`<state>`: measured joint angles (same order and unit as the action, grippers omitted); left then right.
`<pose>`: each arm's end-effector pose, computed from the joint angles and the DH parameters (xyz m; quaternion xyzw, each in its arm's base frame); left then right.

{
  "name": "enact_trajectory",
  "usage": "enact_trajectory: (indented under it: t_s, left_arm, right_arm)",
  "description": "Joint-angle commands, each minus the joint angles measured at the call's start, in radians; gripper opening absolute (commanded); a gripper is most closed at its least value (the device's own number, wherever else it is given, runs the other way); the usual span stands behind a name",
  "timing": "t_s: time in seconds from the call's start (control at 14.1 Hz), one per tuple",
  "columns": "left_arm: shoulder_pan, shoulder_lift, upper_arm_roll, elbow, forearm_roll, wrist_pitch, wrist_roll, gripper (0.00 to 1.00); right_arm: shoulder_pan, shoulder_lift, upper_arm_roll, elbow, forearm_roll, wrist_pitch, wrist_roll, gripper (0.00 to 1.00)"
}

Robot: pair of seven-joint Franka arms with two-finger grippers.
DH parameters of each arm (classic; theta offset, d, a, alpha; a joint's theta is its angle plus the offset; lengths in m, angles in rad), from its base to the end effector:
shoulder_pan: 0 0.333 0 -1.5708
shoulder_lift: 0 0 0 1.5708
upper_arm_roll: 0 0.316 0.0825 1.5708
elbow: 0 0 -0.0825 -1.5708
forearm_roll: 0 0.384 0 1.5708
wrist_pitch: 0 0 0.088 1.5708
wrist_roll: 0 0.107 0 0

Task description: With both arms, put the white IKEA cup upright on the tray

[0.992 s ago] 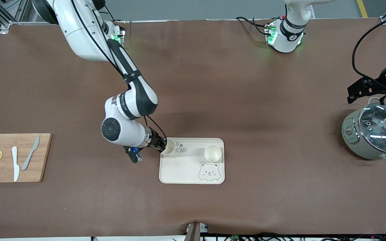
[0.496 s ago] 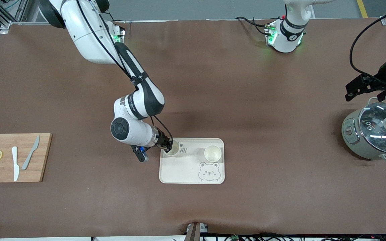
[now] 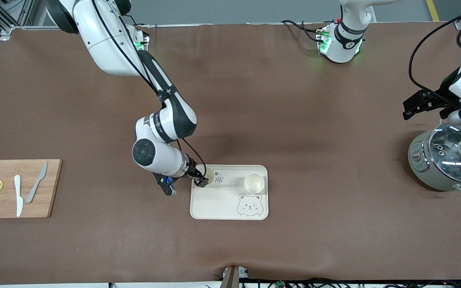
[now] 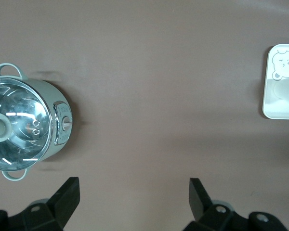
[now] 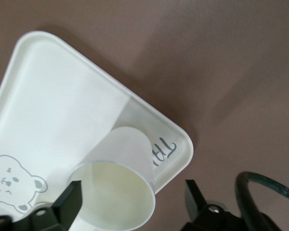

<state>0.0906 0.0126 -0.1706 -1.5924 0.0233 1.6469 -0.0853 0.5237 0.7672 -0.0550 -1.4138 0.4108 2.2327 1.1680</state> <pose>0.5639 -0.0423 0.6142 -0.9997 -0.0020 -0.0218 0.0088 0.6469 0.3503 0.2507 -0.8843 0.4428 0.0880 0.1191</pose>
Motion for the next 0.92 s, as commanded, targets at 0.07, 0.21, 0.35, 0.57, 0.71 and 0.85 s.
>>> enact_trajectory:
  t_s: [0.07, 0.21, 0.35, 0.57, 0.71, 0.85]
  left_arm:
    - [0.006, -0.005, -0.003, 0.008, -0.005, -0.015, -0.010, 1.00]
    - [0.006, -0.005, -0.003, 0.008, -0.003, -0.013, -0.008, 1.00]
    - [0.006, -0.003, -0.003, 0.008, -0.002, -0.013, -0.008, 1.00]
    - [0.011, -0.003, -0.001, 0.008, -0.002, -0.013, -0.007, 1.00]
    - [0.011, 0.003, -0.001, 0.011, -0.002, -0.012, -0.007, 1.00]
    - [0.012, 0.003, -0.001, 0.012, -0.002, -0.012, -0.005, 1.00]
  right_arm:
    - [-0.045, -0.069, 0.004, 0.004, -0.013, -0.022, 0.016, 1.00]
    - [-0.074, -0.101, 0.000, 0.007, -0.011, -0.138, 0.024, 1.00]
    - [-0.108, -0.106, -0.003, 0.048, -0.041, -0.241, 0.003, 1.00]
    - [-0.180, -0.172, 0.004, 0.101, -0.107, -0.327, -0.220, 1.00]
    - [-0.247, -0.213, -0.003, 0.119, -0.112, -0.488, -0.225, 1.00]
    - [-0.289, -0.273, -0.003, 0.167, -0.128, -0.585, -0.244, 1.00]
